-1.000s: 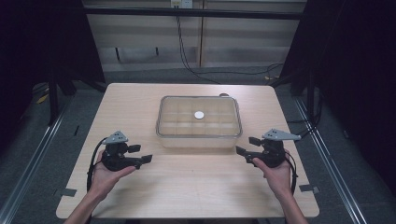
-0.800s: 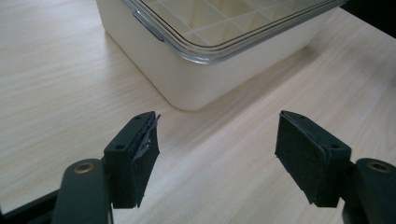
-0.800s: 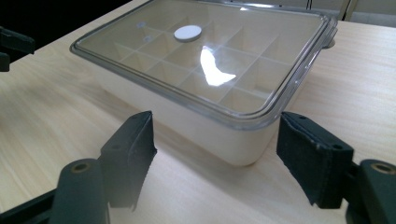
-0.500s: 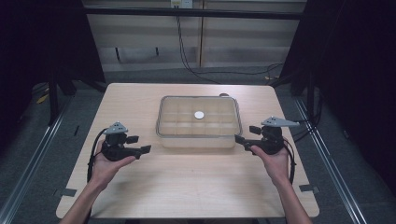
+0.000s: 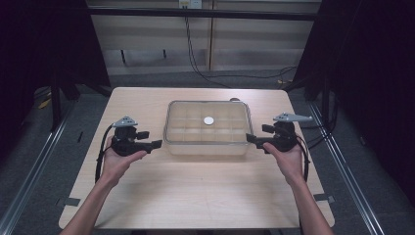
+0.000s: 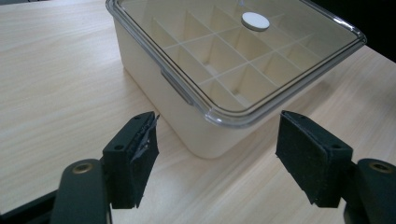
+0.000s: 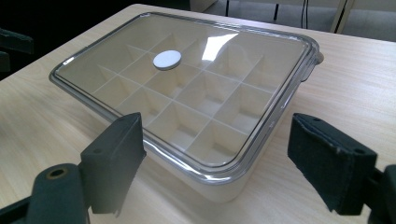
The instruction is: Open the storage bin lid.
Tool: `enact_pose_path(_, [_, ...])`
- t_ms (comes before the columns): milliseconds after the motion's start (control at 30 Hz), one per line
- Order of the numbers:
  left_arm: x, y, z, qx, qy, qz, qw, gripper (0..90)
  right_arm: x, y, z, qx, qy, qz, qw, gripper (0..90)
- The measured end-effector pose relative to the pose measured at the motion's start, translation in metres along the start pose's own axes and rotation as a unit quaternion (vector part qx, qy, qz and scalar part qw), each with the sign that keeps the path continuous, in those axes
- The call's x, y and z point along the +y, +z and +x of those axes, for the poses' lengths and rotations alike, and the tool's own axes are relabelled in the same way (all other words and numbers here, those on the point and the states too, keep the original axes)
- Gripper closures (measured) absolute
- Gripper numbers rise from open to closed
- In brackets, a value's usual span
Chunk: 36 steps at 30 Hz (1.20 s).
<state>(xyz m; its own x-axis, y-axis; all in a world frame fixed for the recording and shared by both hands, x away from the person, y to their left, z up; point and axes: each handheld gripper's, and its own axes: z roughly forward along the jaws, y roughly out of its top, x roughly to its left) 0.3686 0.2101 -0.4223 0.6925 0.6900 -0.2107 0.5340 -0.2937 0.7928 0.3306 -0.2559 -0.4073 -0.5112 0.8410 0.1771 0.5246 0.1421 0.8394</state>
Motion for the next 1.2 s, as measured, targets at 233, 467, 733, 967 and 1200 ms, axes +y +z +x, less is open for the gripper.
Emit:
enact_pose_path(233, [0.019,0.004,0.005,0.005,0.002,-0.003,1.0,31.4,0.015,0.007,-0.008,-0.004,-0.001,0.009,1.0,18.9])
enact_pose_path(467, [0.03,0.006,0.008,0.003,0.004,-0.005,1.0,31.7,0.026,0.022,-0.013,-0.003,-0.003,0.023,0.9997,20.2])
enact_pose_path(733, [0.036,0.019,0.012,-0.001,0.003,0.003,1.0,30.6,0.036,0.037,-0.021,0.0,0.005,0.03,0.9995,20.8])
enact_pose_path(967, [0.035,0.032,0.015,0.005,-0.001,0.015,0.9999,27.7,0.034,0.051,-0.03,-0.005,0.013,0.05,0.9986,20.5])
enact_pose_path(1200, [0.036,0.043,0.019,0.007,-0.008,0.019,0.9998,26.2,0.028,0.065,-0.042,-0.005,0.034,0.063,0.9974,19.7])
